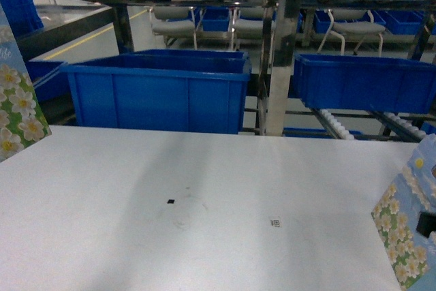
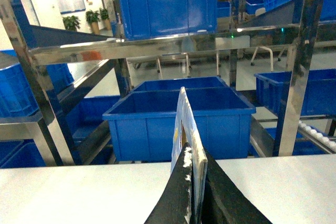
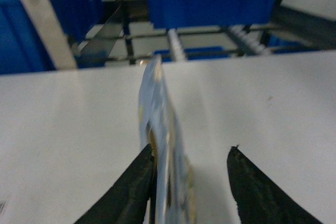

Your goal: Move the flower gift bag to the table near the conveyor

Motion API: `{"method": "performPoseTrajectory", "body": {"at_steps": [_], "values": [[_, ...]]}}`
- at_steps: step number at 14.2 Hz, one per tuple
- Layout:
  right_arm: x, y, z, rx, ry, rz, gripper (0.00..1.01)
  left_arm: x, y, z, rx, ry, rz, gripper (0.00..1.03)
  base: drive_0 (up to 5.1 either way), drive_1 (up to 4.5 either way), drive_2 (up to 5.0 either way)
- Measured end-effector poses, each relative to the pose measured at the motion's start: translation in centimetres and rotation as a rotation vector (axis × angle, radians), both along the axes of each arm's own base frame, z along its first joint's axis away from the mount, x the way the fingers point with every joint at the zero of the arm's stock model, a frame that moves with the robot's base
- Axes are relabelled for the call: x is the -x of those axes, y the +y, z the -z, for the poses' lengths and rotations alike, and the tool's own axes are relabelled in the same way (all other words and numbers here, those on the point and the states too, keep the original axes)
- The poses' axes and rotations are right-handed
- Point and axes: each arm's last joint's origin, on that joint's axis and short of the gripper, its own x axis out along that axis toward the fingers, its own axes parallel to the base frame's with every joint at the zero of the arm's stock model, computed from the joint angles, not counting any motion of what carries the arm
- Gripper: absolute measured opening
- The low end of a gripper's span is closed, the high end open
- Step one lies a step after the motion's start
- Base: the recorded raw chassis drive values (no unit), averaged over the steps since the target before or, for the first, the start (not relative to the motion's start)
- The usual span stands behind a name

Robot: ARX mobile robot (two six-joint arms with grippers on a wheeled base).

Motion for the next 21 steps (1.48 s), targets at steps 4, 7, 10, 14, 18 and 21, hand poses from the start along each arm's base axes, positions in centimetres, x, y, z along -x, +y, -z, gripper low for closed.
{"method": "performPoseTrajectory", "body": {"at_steps": [4,7,10,14,18,21], "values": [[0.6,-0.3,-5.1,0.159,-0.187,0.151,0.85,0.0,0.0,0.0,0.0,0.0,0.0,0.02,0.0,0.0,0.0],[6.3,2.1,-10.1,0.154,-0.426,0.154,0.98,0.0,0.0,0.0,0.0,0.0,0.0,0.02,0.0,0.0,0.0],[12.5,3.4,-11.5,0.169,-0.401,0.111,0.98,0.0,0.0,0.0,0.0,0.0,0.0,0.02,0.0,0.0,0.0],[15.5,1.6,-12.8,0.143,-0.388,0.119,0.98,0.0,0.0,0.0,0.0,0.0,0.0,0.02,0.0,0.0,0.0],[15.5,1.6,-12.8,0.138,-0.39,0.12,0.98,-1.2,-2.5,1.6,0.052,0.031,-0.013,0.02,0.0,0.0,0.0],[15.5,1.6,-12.8,0.135,-0.391,0.12,0.98,-2.7,-5.0,3.9,0.075,0.095,0.001,0.02,0.0,0.0,0.0]]}}
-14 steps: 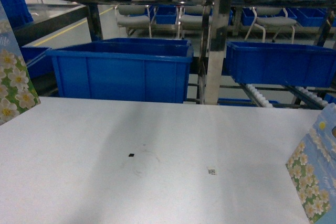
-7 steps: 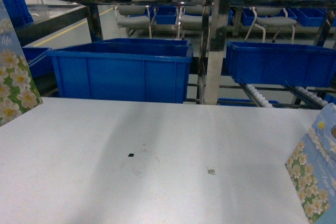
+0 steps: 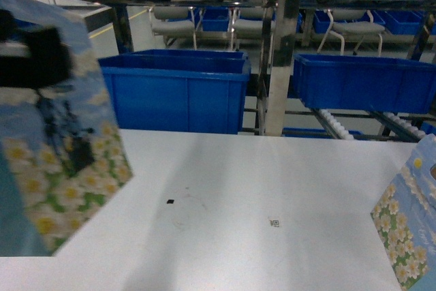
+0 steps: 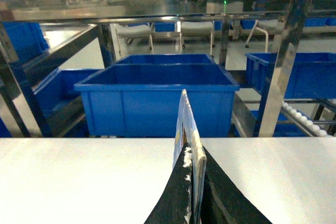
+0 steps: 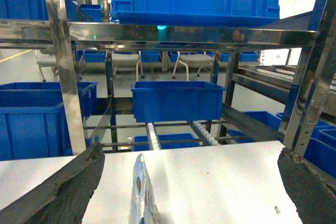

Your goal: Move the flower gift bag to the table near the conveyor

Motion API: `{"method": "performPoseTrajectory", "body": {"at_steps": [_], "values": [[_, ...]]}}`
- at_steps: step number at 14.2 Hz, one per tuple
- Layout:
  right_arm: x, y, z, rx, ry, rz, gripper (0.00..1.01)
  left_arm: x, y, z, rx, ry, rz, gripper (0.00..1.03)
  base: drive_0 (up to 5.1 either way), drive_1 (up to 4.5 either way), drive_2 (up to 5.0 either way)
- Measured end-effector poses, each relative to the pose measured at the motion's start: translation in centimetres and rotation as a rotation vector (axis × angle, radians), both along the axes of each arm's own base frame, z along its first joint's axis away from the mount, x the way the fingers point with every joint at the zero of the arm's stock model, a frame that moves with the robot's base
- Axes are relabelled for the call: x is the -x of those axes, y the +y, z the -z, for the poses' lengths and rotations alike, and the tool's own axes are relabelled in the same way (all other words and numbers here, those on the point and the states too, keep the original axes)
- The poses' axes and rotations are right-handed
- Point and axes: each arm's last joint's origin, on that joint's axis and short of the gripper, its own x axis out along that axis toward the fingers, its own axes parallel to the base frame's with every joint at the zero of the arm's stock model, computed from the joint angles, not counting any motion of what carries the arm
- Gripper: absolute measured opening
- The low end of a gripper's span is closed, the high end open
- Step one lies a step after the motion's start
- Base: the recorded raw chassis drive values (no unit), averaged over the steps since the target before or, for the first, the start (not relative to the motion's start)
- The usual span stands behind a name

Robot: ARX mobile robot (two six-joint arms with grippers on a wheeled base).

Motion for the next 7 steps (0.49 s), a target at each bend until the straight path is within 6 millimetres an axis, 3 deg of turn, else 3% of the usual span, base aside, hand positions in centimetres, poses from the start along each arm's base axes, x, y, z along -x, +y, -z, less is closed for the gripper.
{"method": "performPoseTrajectory", "body": {"at_steps": [4,7], "values": [[0.0,0.0,0.0,-0.001,0.0,0.0,0.98,-1.3,-1.7,1.1,0.025,0.014,0.0,0.02,0.0,0.0,0.0],[0.0,0.0,0.0,-0.003,-0.001,0.0,0.98,-6.6,-4.6,3.3,0.114,0.014,-0.105,0.02,0.0,0.0,0.0]]}}
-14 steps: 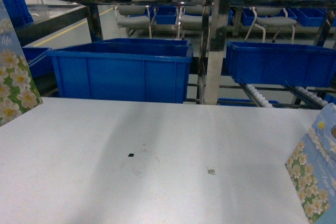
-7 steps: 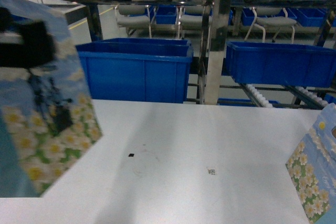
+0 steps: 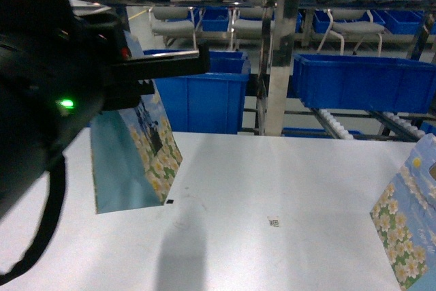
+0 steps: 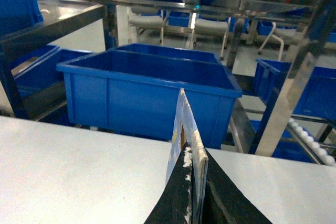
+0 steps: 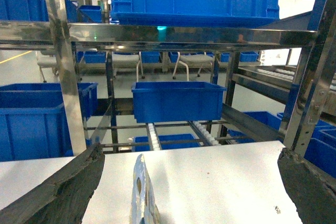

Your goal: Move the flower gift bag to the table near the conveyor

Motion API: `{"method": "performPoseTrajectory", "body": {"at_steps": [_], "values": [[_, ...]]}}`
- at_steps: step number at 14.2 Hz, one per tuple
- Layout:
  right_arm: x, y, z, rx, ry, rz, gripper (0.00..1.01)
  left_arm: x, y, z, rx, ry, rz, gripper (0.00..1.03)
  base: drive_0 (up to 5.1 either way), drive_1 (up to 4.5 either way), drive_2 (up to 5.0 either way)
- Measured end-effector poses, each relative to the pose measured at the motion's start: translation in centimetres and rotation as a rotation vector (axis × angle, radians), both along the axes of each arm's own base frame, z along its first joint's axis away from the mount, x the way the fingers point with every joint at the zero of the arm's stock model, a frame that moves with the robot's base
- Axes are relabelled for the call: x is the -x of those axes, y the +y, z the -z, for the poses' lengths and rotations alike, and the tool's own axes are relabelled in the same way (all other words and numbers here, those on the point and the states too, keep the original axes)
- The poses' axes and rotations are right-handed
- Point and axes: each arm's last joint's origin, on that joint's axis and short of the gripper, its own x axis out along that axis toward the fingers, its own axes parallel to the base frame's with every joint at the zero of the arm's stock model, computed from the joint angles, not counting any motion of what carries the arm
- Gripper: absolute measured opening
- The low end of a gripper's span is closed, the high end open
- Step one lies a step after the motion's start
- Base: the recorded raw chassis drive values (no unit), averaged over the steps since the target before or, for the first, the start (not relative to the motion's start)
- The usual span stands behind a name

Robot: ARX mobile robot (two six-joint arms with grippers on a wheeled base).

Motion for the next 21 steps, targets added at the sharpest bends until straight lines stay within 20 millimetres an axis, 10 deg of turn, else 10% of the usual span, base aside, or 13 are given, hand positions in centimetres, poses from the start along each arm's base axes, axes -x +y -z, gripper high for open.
{"method": "performPoseTrajectory", "body": {"at_steps": [5,13,17,18,20,21], "values": [[0.0,0.0,0.0,0.0,0.0,0.0,0.98,-7.7,-1.3,5.9,0.091,0.042,-0.138,0.02,0.0,0.0,0.0],[0.0,0.0,0.0,0.0,0.0,0.0,0.98,-8.0,-1.9,10.2,0.135,0.056,-0.172,0.02,0.0,0.0,0.0],[0.0,0.0,0.0,0.0,0.0,0.0,0.98,-3.3,-4.9,11.2,0.027,0.062,-0.055,0.02,0.0,0.0,0.0],[0.0,0.0,0.0,0.0,0.0,0.0,0.98,-2.8,-4.7,11.4,0.003,0.062,-0.055,0.08,0.0,0.0,0.0],[0.0,0.0,0.0,0.0,0.0,0.0,0.98,-0.7,-3.7,12.4,-0.107,0.123,-0.064,0.6,0.0,0.0,0.0],[0.0,0.0,0.0,0.0,0.0,0.0,0.98,-0.4,-3.5,12.1,-0.115,0.122,-0.062,0.71,0.0,0.0,0.0]]}}
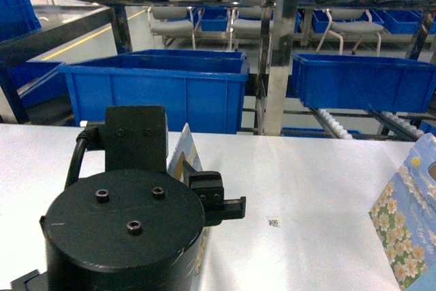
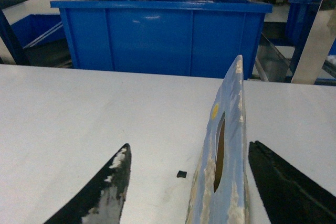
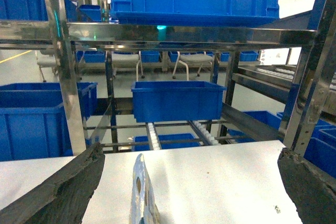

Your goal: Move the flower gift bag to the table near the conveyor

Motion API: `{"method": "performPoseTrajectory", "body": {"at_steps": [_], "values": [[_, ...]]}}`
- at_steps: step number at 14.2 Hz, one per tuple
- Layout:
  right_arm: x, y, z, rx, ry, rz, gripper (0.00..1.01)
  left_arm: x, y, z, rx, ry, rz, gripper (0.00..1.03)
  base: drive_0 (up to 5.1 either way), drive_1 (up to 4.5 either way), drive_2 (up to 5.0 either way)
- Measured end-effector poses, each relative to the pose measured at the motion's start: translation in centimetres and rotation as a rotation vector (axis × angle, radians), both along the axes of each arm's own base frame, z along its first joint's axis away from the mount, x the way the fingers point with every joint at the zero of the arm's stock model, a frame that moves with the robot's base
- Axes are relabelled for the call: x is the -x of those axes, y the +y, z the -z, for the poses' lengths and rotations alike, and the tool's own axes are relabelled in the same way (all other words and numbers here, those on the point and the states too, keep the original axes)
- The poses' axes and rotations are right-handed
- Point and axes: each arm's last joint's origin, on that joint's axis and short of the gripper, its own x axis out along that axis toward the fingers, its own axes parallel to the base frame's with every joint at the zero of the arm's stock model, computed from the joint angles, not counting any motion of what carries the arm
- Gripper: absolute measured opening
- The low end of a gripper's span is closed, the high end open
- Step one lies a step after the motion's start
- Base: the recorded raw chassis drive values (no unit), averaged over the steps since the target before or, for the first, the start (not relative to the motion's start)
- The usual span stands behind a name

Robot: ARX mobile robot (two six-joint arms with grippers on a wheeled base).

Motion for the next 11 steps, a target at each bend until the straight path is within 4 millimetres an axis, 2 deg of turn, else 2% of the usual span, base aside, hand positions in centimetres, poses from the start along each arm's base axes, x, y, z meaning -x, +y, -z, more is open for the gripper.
{"method": "performPoseTrajectory", "body": {"at_steps": [3,4,5,9,11], "values": [[0.0,0.0,0.0,0.0,0.0,0.0,0.98,0.4,0.5,-2.0,0.021,-0.039,0.003,0.96,0.0,0.0,0.0],[0.0,0.0,0.0,0.0,0.0,0.0,0.98,0.5,1.0,-3.0,0.028,-0.058,0.004,0.99,0.0,0.0,0.0],[0.0,0.0,0.0,0.0,0.0,0.0,0.98,0.8,1.6,-3.6,0.027,-0.068,0.005,0.97,0.0,0.0,0.0],[0.0,0.0,0.0,0.0,-0.001,0.0,0.98,3.7,6.4,-7.7,0.149,-0.16,0.032,0.98,0.0,0.0,0.0],[0.0,0.0,0.0,0.0,-0.001,0.0,0.98,5.4,8.8,-7.2,0.142,-0.124,0.052,0.98,0.0,0.0,0.0]]}}
